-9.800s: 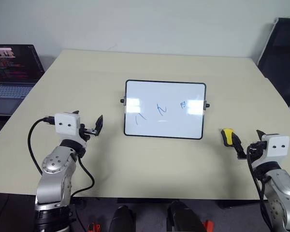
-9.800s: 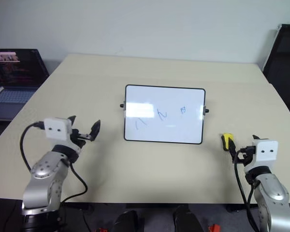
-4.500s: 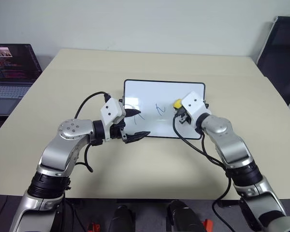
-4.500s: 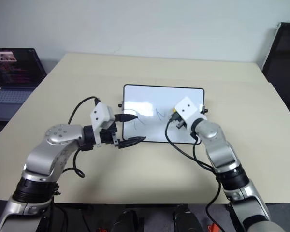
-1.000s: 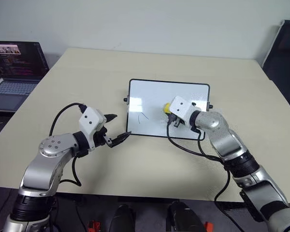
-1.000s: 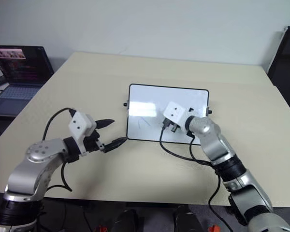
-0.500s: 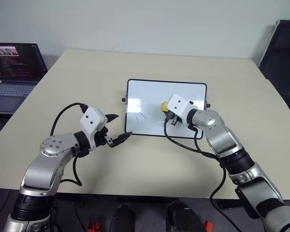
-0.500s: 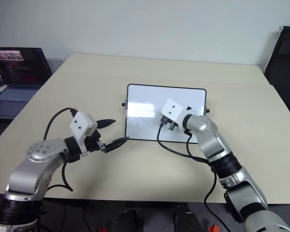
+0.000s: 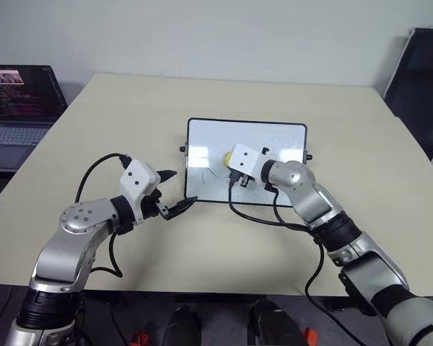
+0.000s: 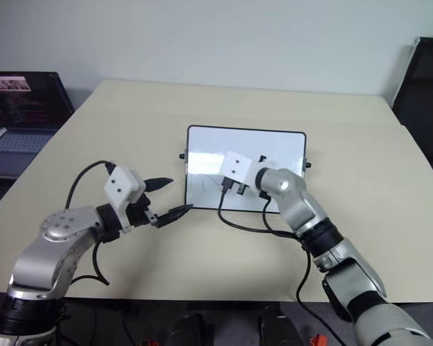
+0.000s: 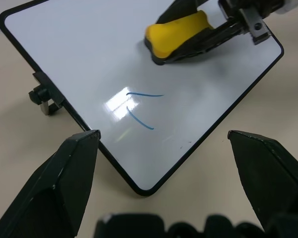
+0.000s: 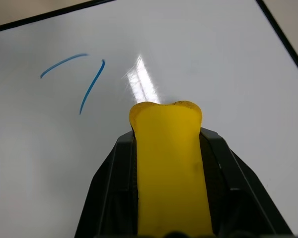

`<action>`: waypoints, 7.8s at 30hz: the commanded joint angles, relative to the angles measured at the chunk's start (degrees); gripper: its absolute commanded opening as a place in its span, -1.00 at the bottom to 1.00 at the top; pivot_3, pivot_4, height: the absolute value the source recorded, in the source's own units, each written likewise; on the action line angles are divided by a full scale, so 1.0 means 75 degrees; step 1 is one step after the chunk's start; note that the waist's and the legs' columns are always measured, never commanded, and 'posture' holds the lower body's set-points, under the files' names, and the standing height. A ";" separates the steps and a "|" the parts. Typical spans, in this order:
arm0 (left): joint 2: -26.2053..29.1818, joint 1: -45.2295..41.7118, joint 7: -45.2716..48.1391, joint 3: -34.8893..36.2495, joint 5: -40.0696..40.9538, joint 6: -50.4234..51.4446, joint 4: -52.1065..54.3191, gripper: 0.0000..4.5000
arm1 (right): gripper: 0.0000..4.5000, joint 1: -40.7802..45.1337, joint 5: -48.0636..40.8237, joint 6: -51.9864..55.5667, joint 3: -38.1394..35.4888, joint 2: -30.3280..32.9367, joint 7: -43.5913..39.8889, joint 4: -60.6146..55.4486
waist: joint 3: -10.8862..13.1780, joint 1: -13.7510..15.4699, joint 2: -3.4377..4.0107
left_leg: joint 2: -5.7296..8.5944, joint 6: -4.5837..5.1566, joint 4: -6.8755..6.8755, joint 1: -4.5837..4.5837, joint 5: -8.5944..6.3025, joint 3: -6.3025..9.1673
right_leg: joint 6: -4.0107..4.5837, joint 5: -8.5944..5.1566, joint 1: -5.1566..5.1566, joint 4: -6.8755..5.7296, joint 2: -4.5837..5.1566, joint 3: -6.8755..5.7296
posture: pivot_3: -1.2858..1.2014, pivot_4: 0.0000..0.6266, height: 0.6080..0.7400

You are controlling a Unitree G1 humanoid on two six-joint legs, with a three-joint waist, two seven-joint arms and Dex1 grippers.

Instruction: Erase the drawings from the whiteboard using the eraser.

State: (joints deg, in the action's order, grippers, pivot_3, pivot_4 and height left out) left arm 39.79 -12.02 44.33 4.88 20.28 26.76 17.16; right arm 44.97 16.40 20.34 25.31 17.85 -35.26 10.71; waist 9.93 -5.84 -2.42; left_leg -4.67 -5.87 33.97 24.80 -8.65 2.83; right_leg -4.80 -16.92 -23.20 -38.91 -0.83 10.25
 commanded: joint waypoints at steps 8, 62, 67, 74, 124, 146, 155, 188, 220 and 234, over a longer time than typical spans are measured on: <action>0.0014 -0.0167 0.0021 0.0162 0.0012 -0.0231 -0.0045 1.00 | -0.43 -0.1422 -0.0538 0.1709 -0.0642 0.0705 -0.0737 -0.1383 | -0.0001 0.0033 -0.0001 | 0.0001 0.0000 0.0004 -0.0006 0.0000 0.0000 | 0.0003 0.0001 -0.0007 0.0000 0.0001 0.0002 | 0.03 -0.52 1.00; 0.0263 0.0571 0.0139 0.1127 0.0597 -0.0399 -0.0129 1.00 | -0.43 -0.4349 -0.3168 0.1516 -0.1757 0.1191 -0.0086 -0.6044 | 0.0008 0.0130 0.0002 | -0.0001 -0.0070 -0.0016 0.0021 -0.0069 0.0010 | 0.0016 -0.0116 0.0004 -0.0010 0.0007 -0.0021 | 0.03 -0.52 1.00; 0.0262 0.0599 0.0114 0.1130 0.0488 -0.0377 -0.0171 1.00 | -0.43 -0.3665 -0.2886 0.1321 -0.1371 0.1067 -0.0040 -0.5427 | 0.0008 0.0128 0.0002 | -0.0001 -0.0070 -0.0014 0.0021 -0.0069 0.0010 | 0.0015 -0.0114 0.0004 -0.0011 0.0007 -0.0020 | 0.03 -0.52 1.00; 0.0422 0.0647 0.0225 0.0954 0.0224 -0.0319 -0.0240 1.00 | -0.43 -0.1720 -0.1787 0.0742 -0.0376 0.0211 0.0415 -0.3384 | 0.0009 0.0080 0.0005 | -0.0002 -0.0069 -0.0013 0.0019 -0.0068 0.0010 | -0.0011 -0.0094 0.0001 -0.0015 0.0004 -0.0021 | 0.03 -0.52 1.00; 0.0224 0.0878 0.1062 0.0482 -0.0025 -0.1571 -0.1157 1.00 | -0.43 0.0160 0.1537 -0.1134 0.1697 -0.0176 -0.0870 0.0269 | 0.0012 0.0120 0.0009 | -0.0009 -0.0036 -0.0009 0.0004 -0.0032 0.0017 | 0.0025 -0.0062 0.0013 -0.0020 0.0001 -0.0039 | 0.03 -0.52 1.00; 0.0100 0.0490 0.1180 0.0283 -0.0043 -0.1860 -0.1598 1.00 | -0.43 0.0439 0.1906 -0.0867 0.0606 -0.0085 0.0393 0.0750 | 0.0008 0.0131 0.0006 | -0.0004 -0.0027 0.0004 -0.0003 -0.0017 0.0017 | 0.0022 -0.0034 0.0001 -0.0022 0.0005 -0.0036 | 0.03 -0.52 1.00; -0.0035 0.0003 0.1165 0.0116 0.0210 -0.1451 -0.1120 1.00 | -0.43 -0.0445 0.1716 -0.0778 0.0603 0.0740 -0.0325 -0.0272 | 0.0004 0.0179 -0.0002 | -0.0001 -0.0017 0.0003 -0.0002 -0.0006 0.0017 | 0.0023 -0.0028 -0.0001 -0.0009 0.0010 -0.0039 | 0.03 -0.52 1.00; -0.2358 -0.5367 0.3874 -0.3481 -0.0733 -0.1738 -0.3670 1.00 | -0.43 -0.4405 -0.1668 0.5116 -0.5827 -0.1033 0.2195 -0.5834 | 0.0020 0.0106 0.0025 | 0.0010 -0.0029 -0.0015 0.0038 -0.0016 0.0027 | 0.0002 -0.0057 0.0002 -0.0011 0.0004 -0.0032 | 0.03 -0.52 1.00; -0.1962 -0.3863 0.2093 -0.1483 -0.0811 -0.0503 -0.2470 1.00 | 0.98 -0.4933 -0.3182 0.3199 -0.5029 -0.0609 0.2846 -0.6321 | 0.0057 0.0062 0.0101 | 0.0004 -0.0027 -0.0040 0.0042 -0.0018 0.0052 | -0.0042 -0.0055 0.0003 -0.0018 -0.0007 -0.0047 | 0.03 -0.52 1.00; -0.2919 0.1650 -0.2211 0.1481 -0.0519 0.0624 0.1786 1.00 | 0.98 -0.8139 -0.2583 -0.0625 -0.4276 -0.1542 0.3585 -0.6457 | 0.0032 0.0162 0.0061 | 0.0012 -0.0034 -0.0001 -0.0001 -0.0020 0.0038 | 0.0006 -0.0084 0.0061 -0.0008 0.0024 -0.0048 | 0.03 -0.52 1.00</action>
State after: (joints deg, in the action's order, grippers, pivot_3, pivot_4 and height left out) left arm 18.22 0.47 30.91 14.87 18.03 34.99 28.59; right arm -15.20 -3.90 20.47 -5.77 6.35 -9.14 -38.09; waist 10.17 -4.62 -1.96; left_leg -4.57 -6.12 33.99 24.76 -8.79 3.12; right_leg -4.75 -17.54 -22.71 -38.98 -0.64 9.89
